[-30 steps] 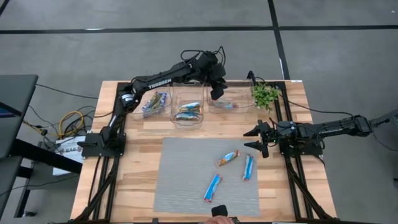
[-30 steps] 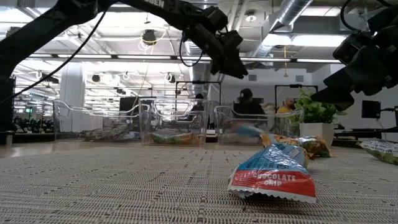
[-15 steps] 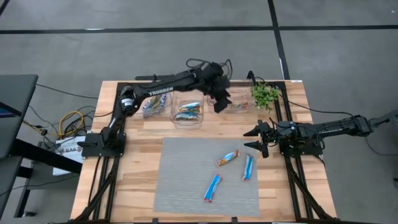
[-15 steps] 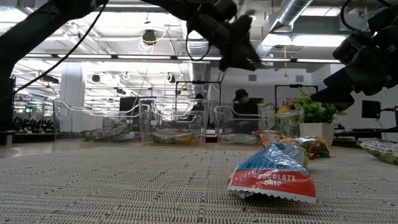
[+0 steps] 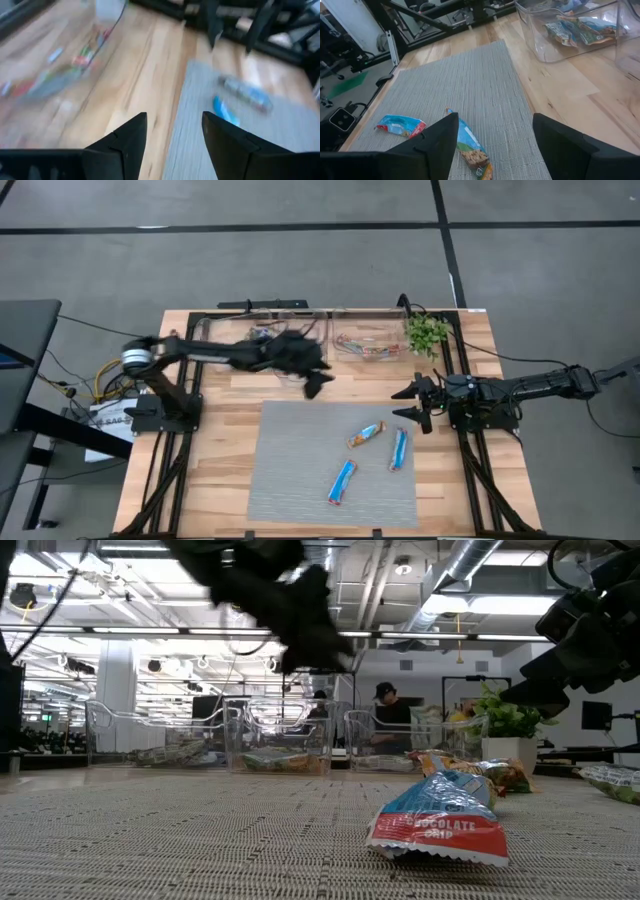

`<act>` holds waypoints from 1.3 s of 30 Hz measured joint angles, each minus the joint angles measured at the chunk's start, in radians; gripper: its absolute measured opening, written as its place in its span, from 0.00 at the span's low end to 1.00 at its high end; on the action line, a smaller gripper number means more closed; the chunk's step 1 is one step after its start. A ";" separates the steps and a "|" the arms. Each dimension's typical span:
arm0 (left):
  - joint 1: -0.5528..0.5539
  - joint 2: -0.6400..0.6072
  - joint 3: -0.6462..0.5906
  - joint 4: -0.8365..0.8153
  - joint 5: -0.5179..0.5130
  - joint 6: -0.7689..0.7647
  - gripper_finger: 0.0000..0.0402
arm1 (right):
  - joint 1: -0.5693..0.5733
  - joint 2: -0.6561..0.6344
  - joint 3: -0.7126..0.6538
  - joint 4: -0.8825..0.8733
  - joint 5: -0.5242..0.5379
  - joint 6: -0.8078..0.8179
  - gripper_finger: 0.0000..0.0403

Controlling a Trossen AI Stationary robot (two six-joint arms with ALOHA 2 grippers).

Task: Pick and place Granola Bars by type
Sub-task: Put the red granola bar into the right transparent bin

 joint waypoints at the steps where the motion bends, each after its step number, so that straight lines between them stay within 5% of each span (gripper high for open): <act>1: -0.009 -0.043 -0.065 0.013 -0.016 0.000 0.46 | 0.000 0.000 0.000 0.001 0.000 0.000 0.62; 9: -0.075 -0.419 -0.545 0.126 -0.047 -0.085 0.46 | 0.000 0.000 0.000 0.002 0.000 0.000 0.62; 17: -0.117 -0.811 -0.842 0.115 -0.071 -0.105 0.46 | 0.000 0.000 0.000 0.004 0.000 0.000 0.62; 25: -0.138 -1.096 -0.980 0.120 -0.070 -0.085 0.46 | 0.000 0.000 0.000 0.004 0.000 0.000 0.62; 39: -0.138 -1.410 -1.088 0.122 -0.079 0.056 0.46 | 0.000 0.000 0.000 0.004 0.000 0.000 0.62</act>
